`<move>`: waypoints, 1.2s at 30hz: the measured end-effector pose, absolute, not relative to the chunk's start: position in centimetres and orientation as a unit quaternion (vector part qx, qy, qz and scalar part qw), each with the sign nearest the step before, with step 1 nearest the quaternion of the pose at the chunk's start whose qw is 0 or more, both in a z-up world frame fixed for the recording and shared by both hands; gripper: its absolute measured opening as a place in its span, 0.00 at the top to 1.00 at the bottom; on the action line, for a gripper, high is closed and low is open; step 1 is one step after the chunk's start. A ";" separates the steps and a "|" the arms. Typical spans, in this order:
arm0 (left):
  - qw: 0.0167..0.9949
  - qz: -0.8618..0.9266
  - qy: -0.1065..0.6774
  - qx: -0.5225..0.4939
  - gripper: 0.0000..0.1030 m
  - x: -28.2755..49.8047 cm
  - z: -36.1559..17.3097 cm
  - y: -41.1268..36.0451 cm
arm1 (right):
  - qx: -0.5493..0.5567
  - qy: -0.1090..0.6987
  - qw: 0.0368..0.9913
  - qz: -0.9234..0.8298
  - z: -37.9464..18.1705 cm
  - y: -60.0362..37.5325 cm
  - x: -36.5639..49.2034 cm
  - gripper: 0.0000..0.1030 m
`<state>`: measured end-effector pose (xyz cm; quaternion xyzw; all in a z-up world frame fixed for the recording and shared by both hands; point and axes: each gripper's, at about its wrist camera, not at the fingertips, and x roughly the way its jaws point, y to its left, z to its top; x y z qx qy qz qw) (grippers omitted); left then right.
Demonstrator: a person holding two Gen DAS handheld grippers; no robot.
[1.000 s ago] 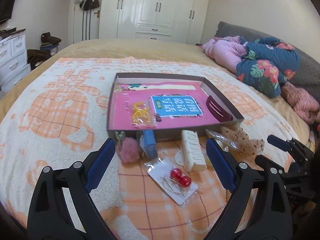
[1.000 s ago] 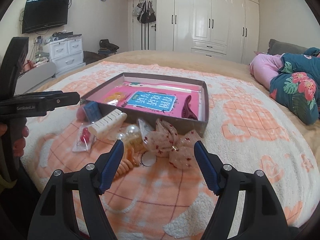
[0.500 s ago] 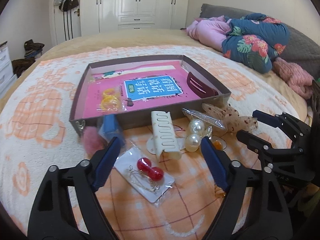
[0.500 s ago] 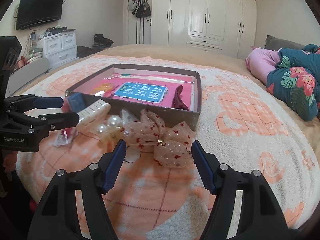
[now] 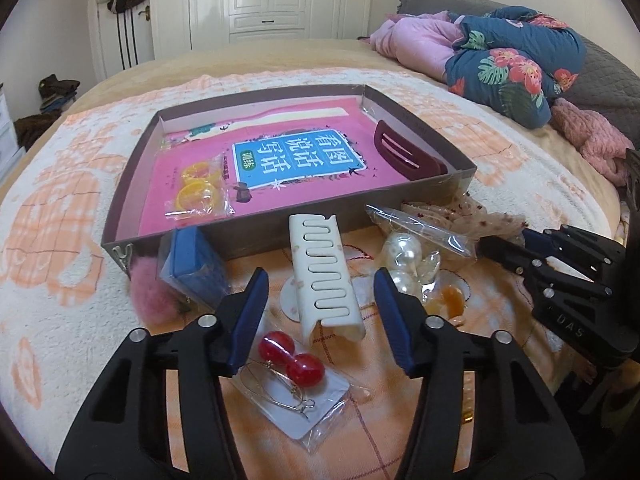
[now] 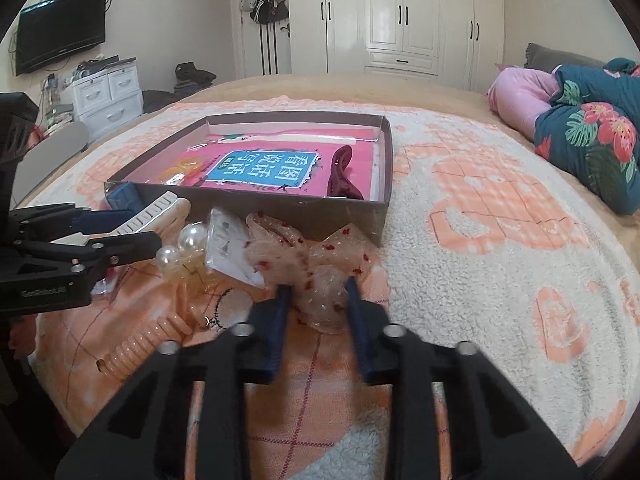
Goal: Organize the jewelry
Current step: 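Grasp the white comb-like clip with the left tool while the right grasps the lace bow, then lower the white clip into the tray with the left tool while the right releases the bow there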
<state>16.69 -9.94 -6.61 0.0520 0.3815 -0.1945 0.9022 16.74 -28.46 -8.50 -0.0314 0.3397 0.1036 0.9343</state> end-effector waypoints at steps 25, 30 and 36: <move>0.912 -0.217 0.349 0.009 0.81 16.3 -3.5 -9.3 | 0.004 0.290 0.952 0.100 -4.4 -30.5 13.1 0.93; 0.919 -0.206 0.338 -0.006 0.81 16.9 -2.6 -8.2 | -0.002 0.281 0.954 0.105 -3.5 -29.8 13.1 0.93; 0.926 -0.185 0.328 -0.027 0.81 17.6 -1.9 -6.0 | -0.010 0.279 0.953 0.118 -2.8 -28.5 13.8 0.93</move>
